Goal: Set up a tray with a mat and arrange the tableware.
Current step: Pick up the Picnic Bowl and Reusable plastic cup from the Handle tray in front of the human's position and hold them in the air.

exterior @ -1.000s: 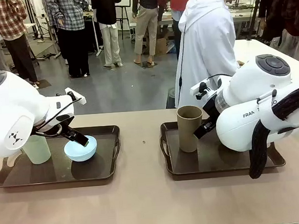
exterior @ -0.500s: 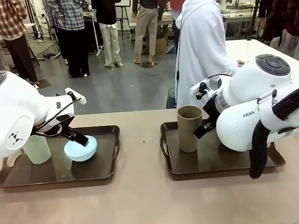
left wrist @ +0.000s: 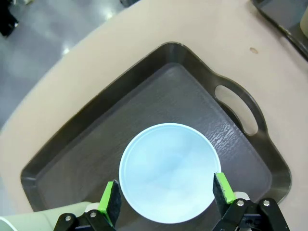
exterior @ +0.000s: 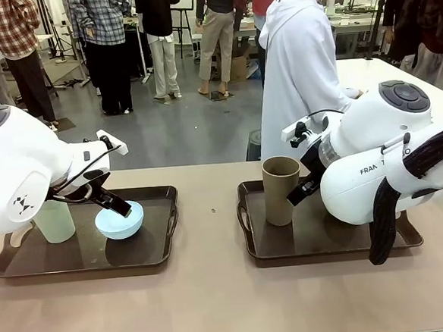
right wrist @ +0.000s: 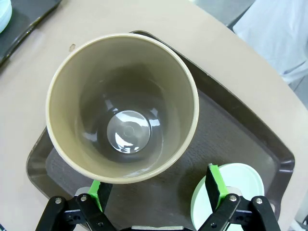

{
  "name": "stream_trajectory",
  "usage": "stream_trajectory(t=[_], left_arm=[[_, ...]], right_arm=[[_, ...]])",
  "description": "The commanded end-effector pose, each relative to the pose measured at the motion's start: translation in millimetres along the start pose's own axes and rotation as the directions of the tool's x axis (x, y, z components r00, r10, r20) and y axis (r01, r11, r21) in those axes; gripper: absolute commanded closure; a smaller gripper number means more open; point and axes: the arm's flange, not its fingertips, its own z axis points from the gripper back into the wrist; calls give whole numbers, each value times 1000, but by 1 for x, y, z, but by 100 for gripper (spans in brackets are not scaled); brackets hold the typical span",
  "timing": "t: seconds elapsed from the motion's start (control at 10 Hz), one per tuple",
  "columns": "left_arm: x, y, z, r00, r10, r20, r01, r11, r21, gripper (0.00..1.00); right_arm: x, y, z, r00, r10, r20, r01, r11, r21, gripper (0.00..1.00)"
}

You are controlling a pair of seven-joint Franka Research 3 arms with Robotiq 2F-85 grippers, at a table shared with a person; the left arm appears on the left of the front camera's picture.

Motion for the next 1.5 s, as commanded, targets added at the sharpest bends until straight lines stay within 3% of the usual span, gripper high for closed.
stream_trajectory(t=[0.0, 0.3, 0.5, 0.8, 1.0, 1.2, 1.3, 1.4], left_arm=[[0, 0, 0, 1000, 0, 0, 0, 1000, 0, 0], [0, 0, 0, 1000, 0, 0, 0, 1000, 0, 0], [-21, -5, 23, 999, 28, -38, -29, 999, -22, 0], [-62, -31, 81, 991, -14, -131, 8, 999, -49, 0], [-100, -44, 119, 975, -20, -220, 0, 996, -92, 0], [-136, -50, 136, 960, 20, -278, -56, 991, -124, 0], [-146, -51, 139, 960, 46, -275, -77, 992, -103, 0], [-23, -25, 132, 961, -12, -275, -17, 995, -102, 0]], right_arm=[[0, 0, 0, 1000, 0, 0, 0, 1000, 0, 0], [0, 0, 0, 1000, 0, 0, 0, 1000, 0, 0], [-18, 1, 29, 996, -41, -74, 39, 999, -34, 0], [-71, 20, 76, 955, -138, -262, 115, 988, -102, 0], [-120, 39, 89, 911, -172, -374, 159, 985, -67, 0], [-168, 54, 95, 873, -237, -427, 249, 968, -27, 0], [-172, 55, 97, 869, -268, -416, 265, 962, -67, 0], [-39, 18, 91, 880, -181, -439, 176, 983, -51, 0]])
